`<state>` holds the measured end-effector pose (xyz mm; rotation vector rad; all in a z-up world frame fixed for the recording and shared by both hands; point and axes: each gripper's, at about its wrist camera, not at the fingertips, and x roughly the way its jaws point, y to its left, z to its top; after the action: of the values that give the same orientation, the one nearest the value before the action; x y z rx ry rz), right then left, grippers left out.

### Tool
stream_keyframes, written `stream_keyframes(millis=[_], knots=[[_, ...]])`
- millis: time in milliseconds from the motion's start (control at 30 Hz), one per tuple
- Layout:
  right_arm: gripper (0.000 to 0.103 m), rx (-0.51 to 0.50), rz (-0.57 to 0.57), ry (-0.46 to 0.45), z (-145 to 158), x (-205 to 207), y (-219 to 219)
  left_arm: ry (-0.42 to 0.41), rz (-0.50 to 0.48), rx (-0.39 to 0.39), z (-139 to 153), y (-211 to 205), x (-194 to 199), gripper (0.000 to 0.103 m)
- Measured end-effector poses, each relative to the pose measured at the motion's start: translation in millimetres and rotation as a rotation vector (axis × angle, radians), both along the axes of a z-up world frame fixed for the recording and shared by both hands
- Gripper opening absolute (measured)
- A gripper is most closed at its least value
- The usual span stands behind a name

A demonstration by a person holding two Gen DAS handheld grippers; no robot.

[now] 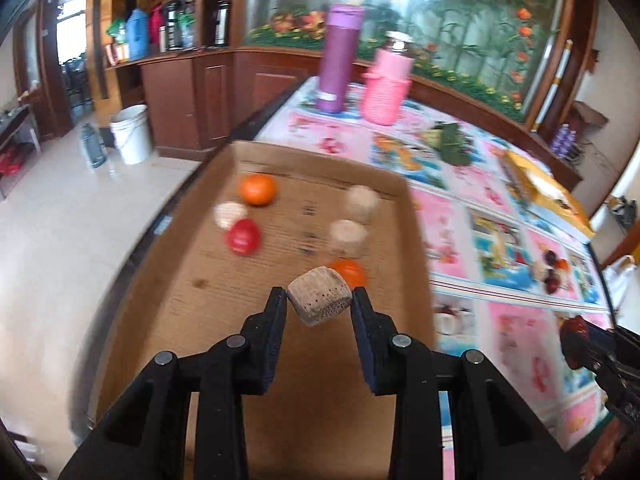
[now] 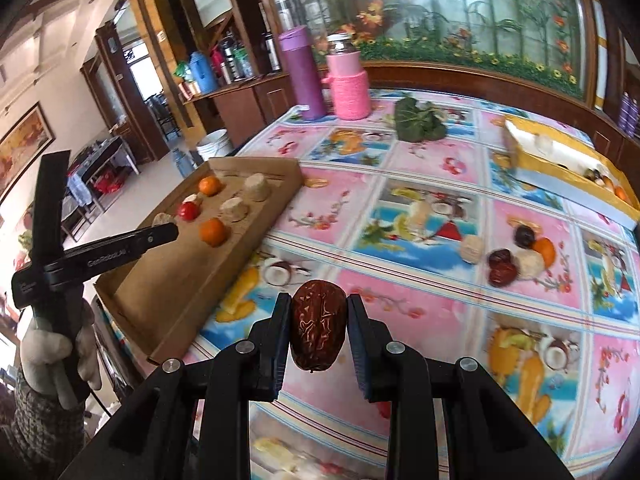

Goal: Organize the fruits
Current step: 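Lower the date and oat ball into the cardboard tray and open both tools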

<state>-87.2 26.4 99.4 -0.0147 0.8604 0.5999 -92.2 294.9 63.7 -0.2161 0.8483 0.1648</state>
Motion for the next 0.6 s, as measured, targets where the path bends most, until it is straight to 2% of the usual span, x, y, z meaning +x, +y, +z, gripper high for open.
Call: stream_keyframes(millis=[167, 333, 600], knots=[[0.030, -0.009, 0.123, -0.013, -1, 11, 75, 0.068, 0.064, 0.013, -9, 41, 19, 0.032], [0.030, -0.060, 0.206, 0.012, -18, 32, 143, 0.144, 0.079, 0.009, -22, 55, 32, 0.032], [0.031, -0.125, 0.247, 0.062, -50, 49, 190, 0.166, 0.080, -0.039, -35, 62, 36, 0.032]])
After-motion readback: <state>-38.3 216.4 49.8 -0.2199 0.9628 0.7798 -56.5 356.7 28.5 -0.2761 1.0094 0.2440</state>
